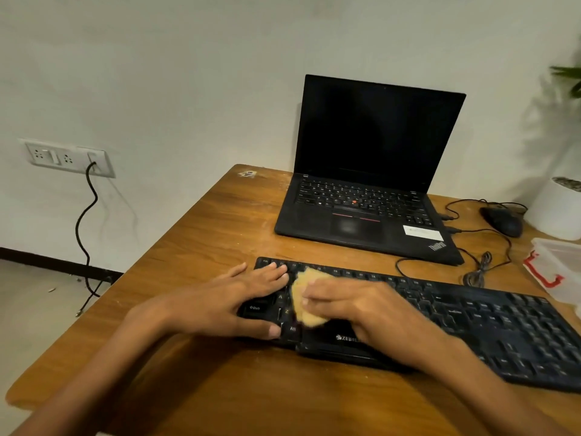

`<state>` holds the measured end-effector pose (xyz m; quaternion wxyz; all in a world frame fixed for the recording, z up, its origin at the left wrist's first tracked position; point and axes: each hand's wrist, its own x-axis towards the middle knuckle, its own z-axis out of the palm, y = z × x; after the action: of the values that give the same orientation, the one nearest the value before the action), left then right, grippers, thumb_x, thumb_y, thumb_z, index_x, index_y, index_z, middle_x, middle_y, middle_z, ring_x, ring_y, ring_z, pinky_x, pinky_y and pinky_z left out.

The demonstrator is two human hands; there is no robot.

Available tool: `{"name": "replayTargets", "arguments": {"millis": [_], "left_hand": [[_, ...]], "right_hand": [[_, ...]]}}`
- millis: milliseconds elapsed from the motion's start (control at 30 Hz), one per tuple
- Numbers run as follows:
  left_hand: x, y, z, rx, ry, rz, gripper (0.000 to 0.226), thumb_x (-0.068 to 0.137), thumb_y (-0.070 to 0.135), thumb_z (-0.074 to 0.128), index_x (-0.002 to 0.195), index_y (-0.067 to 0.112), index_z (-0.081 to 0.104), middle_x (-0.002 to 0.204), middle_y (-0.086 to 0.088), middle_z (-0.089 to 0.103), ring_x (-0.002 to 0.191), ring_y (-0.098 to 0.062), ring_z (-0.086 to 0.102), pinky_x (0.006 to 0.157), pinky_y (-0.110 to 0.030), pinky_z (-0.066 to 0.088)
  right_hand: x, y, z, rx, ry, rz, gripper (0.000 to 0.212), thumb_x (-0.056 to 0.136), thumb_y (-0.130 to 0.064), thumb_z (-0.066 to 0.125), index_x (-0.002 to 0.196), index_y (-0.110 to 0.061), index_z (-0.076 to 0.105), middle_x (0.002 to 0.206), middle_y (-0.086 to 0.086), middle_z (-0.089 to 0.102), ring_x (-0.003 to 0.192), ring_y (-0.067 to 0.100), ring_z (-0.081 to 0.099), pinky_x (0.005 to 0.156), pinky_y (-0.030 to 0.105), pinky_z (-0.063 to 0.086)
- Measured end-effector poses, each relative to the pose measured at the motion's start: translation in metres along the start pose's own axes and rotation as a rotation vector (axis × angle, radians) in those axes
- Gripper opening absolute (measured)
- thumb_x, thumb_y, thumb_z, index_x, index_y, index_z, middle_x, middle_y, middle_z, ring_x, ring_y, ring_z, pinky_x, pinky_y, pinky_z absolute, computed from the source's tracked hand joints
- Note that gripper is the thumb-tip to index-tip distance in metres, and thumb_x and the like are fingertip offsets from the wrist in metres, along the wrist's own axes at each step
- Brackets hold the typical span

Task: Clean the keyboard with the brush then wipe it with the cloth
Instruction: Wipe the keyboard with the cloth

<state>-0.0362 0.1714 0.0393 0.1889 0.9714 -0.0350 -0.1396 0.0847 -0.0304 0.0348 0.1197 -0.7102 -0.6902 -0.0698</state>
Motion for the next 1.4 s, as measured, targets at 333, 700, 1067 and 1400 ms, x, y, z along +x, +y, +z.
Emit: {"name": "replayTargets", "arguments": {"millis": [333, 700, 1067, 1400], "left_hand": [[-0.004, 0.001, -0.003, -0.027, -0.023, -0.006, 0.074, 0.081, 0.059, 0.044, 0.134, 0.047, -0.007, 0.135, 0.034, -0.021, 0.087, 0.039, -0.034, 0.080, 0.007, -0.024], [-0.004, -0.002, -0.002, -0.075, -0.023, -0.030, 0.074, 0.080, 0.059, 0.046, 0.134, 0.050, -0.004, 0.137, 0.037, -0.018, 0.104, 0.029, -0.032, 0.088, -0.002, -0.022], [-0.006, 0.002, -0.003, -0.046, -0.039, -0.009, 0.074, 0.085, 0.054, 0.046, 0.136, 0.044, -0.006, 0.132, 0.034, -0.021, 0.083, 0.041, -0.032, 0.076, 0.009, -0.023], [0.011, -0.013, 0.004, 0.048, 0.050, -0.024, 0.101, 0.073, 0.072, 0.046, 0.142, 0.036, -0.017, 0.145, 0.023, -0.027, 0.119, 0.022, -0.030, 0.105, -0.018, -0.020]], "right_hand": [[0.006, 0.025, 0.003, 0.000, 0.045, 0.060, 0.041, 0.073, 0.006, 0.059, 0.105, -0.018, 0.068, 0.114, -0.001, 0.066, 0.106, 0.014, 0.062, 0.091, 0.031, 0.049], [0.016, 0.043, 0.000, -0.032, 0.065, 0.176, 0.045, 0.073, 0.011, 0.061, 0.107, -0.018, 0.068, 0.118, -0.003, 0.064, 0.110, 0.015, 0.060, 0.085, 0.036, 0.054], [0.026, 0.053, -0.011, -0.076, 0.018, 0.323, 0.048, 0.076, 0.009, 0.056, 0.110, -0.023, 0.067, 0.124, -0.010, 0.060, 0.119, 0.012, 0.053, 0.090, 0.036, 0.049], [0.021, -0.017, -0.015, 0.194, -0.066, 0.246, 0.053, 0.078, 0.008, 0.046, 0.116, -0.024, 0.063, 0.118, -0.007, 0.064, 0.109, 0.008, 0.058, 0.095, 0.027, 0.046]]}}
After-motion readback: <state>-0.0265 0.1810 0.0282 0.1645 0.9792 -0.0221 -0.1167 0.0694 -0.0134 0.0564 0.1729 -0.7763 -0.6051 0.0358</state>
